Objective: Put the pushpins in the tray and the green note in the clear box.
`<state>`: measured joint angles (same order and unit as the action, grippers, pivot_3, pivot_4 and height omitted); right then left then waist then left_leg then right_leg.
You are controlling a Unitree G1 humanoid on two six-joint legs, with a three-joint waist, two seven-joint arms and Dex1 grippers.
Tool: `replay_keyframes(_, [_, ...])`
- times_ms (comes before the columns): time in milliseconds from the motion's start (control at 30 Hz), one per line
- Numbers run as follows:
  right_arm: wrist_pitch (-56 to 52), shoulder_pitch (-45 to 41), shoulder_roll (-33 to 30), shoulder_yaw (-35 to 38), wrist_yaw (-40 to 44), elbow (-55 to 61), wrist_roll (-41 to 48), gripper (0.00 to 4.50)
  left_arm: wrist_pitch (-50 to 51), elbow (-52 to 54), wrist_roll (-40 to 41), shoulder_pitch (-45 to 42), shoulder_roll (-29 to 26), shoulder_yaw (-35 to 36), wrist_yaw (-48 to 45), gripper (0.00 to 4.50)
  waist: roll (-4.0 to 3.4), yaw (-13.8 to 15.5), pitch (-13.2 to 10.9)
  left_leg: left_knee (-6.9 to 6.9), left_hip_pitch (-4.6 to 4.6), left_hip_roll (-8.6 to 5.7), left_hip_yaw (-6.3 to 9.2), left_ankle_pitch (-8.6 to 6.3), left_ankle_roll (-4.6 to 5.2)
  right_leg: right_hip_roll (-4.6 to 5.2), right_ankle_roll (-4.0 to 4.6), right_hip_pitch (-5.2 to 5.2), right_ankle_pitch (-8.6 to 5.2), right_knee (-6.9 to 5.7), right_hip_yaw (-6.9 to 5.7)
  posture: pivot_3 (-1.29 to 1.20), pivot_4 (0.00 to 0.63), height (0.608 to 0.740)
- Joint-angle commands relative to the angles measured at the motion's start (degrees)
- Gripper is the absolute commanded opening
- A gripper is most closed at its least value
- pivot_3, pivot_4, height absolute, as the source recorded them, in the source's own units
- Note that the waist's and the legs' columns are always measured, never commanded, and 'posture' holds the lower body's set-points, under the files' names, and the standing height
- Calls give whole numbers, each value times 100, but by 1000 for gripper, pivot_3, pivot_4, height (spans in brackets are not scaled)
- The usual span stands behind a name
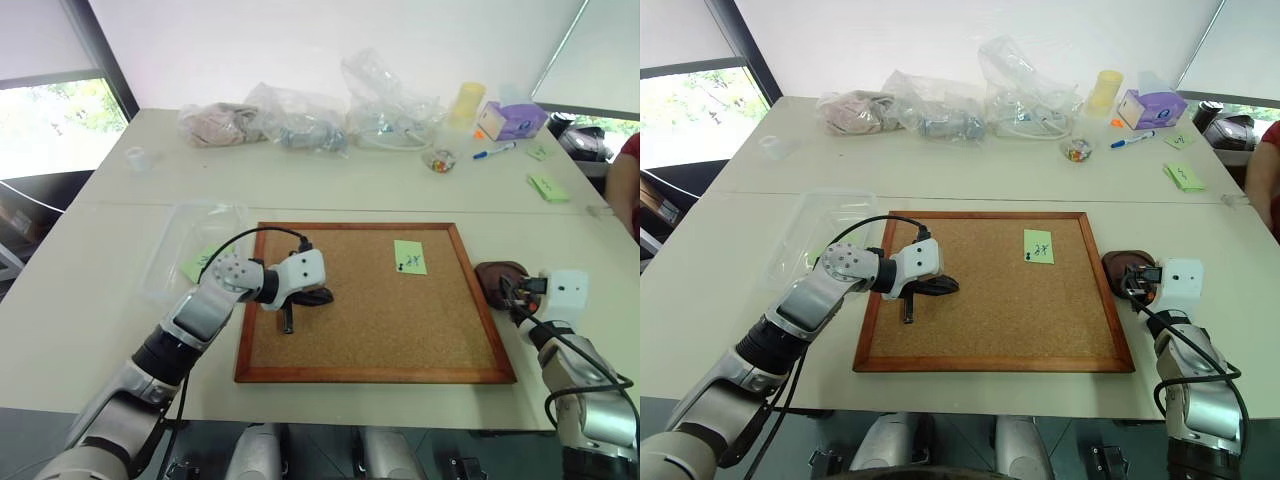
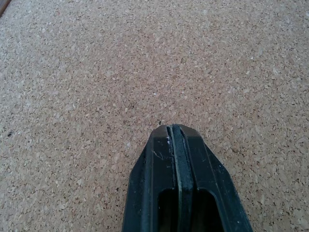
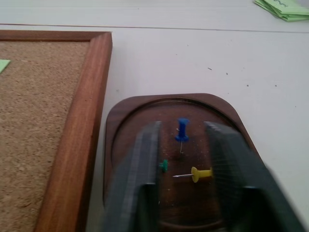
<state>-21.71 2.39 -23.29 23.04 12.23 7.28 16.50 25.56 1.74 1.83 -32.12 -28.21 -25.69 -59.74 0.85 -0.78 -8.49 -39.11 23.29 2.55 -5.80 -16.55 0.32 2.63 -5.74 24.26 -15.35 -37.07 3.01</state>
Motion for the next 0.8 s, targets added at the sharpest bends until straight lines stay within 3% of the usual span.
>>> replay_keyframes(33, [66,-60,-46,89,-23,69,-18,3937,102,-179,-168,100,-63,-167,-21,0,0,0,0,0,0,0,0,0,0,0,0,0,0,0,0,0,150,737])
replay_keyframes(67, [75,-70,-39,108,-31,50,-6,4425,101,-176,-168,104,-65,-165,-19,0,0,-1,0,0,0,0,0,0,0,0,0,0,0,0,0,0,150,737])
replay_keyframes(100, [86,-78,-29,124,-37,40,7,4483,101,-173,-168,106,-66,-164,-18,0,0,-1,0,0,0,0,0,0,0,0,0,0,0,0,0,0,150,737])
replay_keyframes(400, [652,-251,117,277,118,529,340,4483,103,-175,-155,126,-56,-155,-9,0,-1,-1,0,0,0,0,0,0,0,0,-1,0,0,0,0,0,150,737])
replay_keyframes(600, [109,-325,-87,-863,869,1166,403,4483,85,-210,-157,105,-51,-164,-25,0,4,-4,5,0,-1,2,2,0,0,-2,-1,-1,1,0,-1,0,150,737])
replay_keyframes(800, [84,-660,131,-1629,947,754,123,4483,51,-286,-177,69,-27,-161,-3,0,4,7,6,-1,0,0,1,0,0,1,1,-2,0,2,-1,0,150,737])
